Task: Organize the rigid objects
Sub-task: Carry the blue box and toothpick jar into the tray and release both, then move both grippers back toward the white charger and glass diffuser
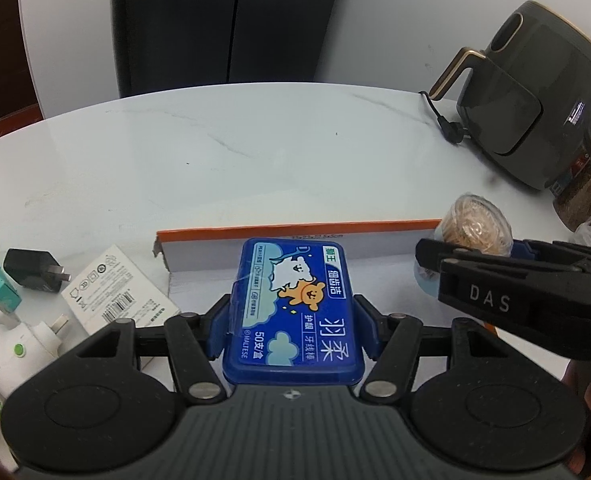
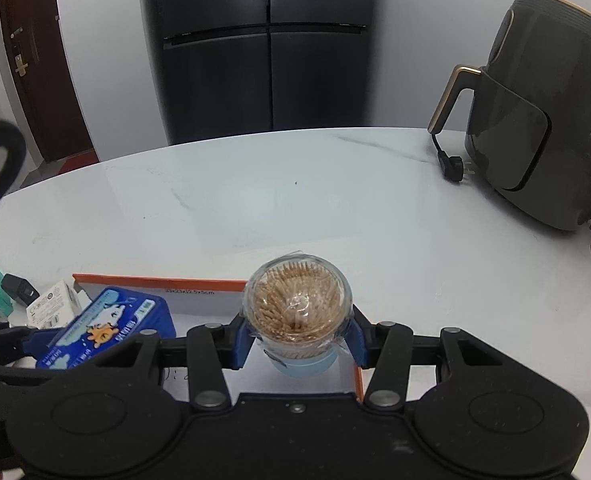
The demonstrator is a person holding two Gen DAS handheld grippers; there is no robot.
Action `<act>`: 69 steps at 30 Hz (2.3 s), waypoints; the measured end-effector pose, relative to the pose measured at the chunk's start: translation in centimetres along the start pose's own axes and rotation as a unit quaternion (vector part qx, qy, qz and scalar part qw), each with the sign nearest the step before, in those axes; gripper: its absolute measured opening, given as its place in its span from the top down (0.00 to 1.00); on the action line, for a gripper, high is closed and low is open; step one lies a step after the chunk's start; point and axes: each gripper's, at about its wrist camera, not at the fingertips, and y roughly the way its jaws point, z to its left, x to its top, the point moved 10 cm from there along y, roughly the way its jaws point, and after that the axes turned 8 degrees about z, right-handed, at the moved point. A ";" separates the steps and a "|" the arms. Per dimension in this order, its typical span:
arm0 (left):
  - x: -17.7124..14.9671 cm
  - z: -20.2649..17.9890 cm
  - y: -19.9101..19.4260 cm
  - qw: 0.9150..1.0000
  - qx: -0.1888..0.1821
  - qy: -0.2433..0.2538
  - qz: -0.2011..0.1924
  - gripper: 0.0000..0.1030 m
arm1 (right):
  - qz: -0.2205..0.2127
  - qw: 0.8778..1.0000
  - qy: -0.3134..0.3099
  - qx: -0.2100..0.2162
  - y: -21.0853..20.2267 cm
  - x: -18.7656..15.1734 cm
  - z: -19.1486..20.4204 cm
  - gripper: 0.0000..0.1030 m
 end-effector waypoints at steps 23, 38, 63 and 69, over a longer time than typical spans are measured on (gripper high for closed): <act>-1.2 0.5 -2.8 1.000 0.004 -0.022 -0.011 0.11 | -0.080 0.997 0.016 0.012 -8.8 -1.1 -1.3 0.29; -7.4 9.1 -10.9 0.992 0.075 -0.094 -0.025 0.04 | -0.049 0.995 -0.023 0.082 -11.0 -5.8 6.8 0.22; -15.0 20.9 -15.2 0.973 0.134 -0.187 -0.015 0.04 | -0.021 0.982 -0.110 0.151 -11.9 -9.5 18.4 0.21; -15.2 21.4 -14.3 0.975 0.134 -0.179 -0.004 0.04 | -0.007 0.982 -0.113 0.152 -11.0 -10.0 19.3 0.21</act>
